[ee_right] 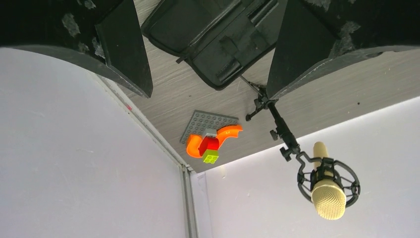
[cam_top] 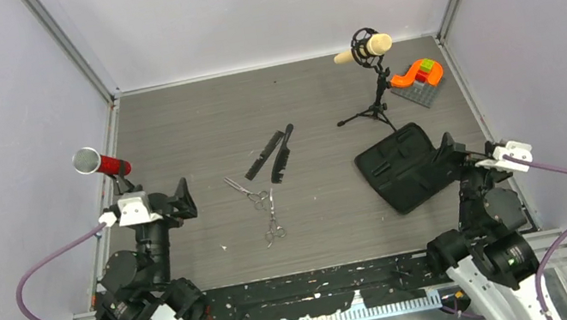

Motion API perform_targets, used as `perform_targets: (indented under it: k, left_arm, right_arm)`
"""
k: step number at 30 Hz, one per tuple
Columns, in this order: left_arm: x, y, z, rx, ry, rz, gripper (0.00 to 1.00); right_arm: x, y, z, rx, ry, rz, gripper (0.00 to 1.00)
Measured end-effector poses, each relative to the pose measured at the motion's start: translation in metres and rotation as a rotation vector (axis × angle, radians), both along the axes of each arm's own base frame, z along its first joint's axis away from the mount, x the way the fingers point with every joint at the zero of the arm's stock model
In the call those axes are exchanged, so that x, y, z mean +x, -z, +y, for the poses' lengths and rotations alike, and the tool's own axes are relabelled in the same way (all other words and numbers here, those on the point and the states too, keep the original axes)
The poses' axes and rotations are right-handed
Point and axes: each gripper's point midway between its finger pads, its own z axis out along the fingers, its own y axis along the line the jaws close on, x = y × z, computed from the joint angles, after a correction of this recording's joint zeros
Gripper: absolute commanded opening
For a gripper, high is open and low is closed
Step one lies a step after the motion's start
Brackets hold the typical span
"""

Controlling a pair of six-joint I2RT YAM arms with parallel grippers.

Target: Sort the hair-cutting tools

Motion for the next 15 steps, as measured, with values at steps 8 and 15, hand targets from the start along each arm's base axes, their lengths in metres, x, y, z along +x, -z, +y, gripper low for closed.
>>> perform_targets:
  k: [8,15]
  left_arm:
    - [0.005,0.002,-0.016,0.054,0.059,0.032,1.00]
    - [0.004,-0.021,-0.027,0.097,0.118,0.047,1.00]
  right_arm:
    - [0.027,0.013,0.029,0.015,-0.115,0.176,0.95]
    - [0.059,0.040,0.067,0.028,-0.251,0.448,0.95]
